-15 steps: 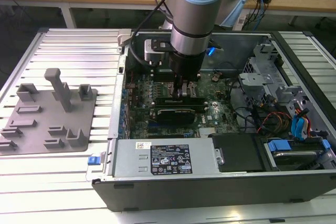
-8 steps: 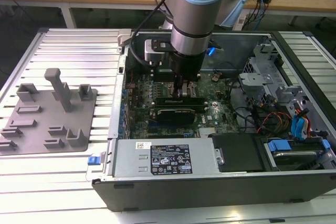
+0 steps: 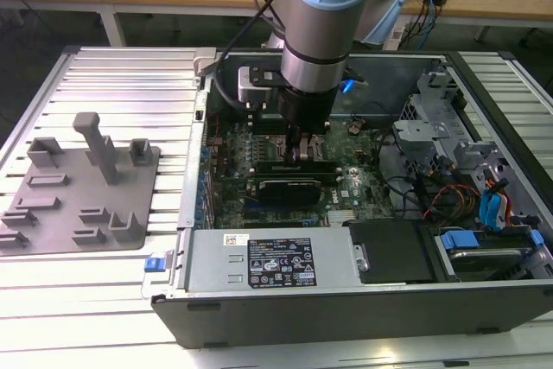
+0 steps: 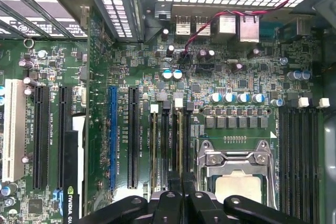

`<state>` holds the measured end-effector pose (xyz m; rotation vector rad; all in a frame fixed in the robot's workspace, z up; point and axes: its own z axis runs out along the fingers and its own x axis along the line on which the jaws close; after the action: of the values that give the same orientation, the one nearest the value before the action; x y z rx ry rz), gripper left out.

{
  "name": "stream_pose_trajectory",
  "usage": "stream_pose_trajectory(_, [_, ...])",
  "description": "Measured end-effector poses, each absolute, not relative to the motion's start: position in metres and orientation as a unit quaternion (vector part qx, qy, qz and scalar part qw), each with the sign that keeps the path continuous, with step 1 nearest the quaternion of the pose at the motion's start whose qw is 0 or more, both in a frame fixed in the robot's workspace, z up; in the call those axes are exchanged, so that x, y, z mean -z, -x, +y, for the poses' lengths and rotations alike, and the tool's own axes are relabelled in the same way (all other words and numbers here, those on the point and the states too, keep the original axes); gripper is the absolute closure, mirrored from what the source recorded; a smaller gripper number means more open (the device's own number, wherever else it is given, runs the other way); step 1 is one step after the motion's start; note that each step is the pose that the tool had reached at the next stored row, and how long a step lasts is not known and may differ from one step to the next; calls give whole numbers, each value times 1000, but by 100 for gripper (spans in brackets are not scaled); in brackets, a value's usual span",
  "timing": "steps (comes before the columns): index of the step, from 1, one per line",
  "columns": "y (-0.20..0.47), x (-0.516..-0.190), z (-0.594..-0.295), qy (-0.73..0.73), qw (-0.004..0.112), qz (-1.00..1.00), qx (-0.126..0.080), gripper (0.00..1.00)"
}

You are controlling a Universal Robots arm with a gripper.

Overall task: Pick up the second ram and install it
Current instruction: 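Insert the second ram into the second slot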

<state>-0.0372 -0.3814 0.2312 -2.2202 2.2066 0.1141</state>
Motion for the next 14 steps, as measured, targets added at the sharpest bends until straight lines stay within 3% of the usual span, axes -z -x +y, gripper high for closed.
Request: stream_pose_trajectory(14, [37,-226,-381,709,5,704,-36,91])
